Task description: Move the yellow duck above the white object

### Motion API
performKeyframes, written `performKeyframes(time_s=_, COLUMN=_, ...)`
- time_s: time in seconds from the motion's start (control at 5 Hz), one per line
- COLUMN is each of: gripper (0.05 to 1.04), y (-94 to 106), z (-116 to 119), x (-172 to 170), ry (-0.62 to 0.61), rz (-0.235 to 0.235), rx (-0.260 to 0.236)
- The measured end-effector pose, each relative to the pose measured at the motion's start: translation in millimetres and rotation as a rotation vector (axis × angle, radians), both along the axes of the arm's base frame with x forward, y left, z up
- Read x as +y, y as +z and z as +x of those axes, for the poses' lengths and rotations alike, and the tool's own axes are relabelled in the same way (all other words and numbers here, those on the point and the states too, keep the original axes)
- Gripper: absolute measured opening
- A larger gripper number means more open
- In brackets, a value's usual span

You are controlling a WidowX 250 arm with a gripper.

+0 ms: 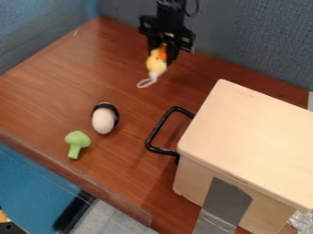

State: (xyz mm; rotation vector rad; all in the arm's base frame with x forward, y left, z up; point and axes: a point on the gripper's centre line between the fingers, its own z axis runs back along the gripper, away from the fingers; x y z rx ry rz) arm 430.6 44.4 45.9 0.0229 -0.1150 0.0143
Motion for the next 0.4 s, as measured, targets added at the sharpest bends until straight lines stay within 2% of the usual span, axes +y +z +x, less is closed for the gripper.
performKeyframes(time_s=0.2, gripper=0.502, y=-25.0, z=6.2, x=-2.8, ry=-0.016, rz=0.016, rx=0.052)
performKeyframes(time_s=0.4, gripper=0.811, y=-28.0, z=1.0, x=-1.9, ry=-0.023, rz=0.034, rx=0.049)
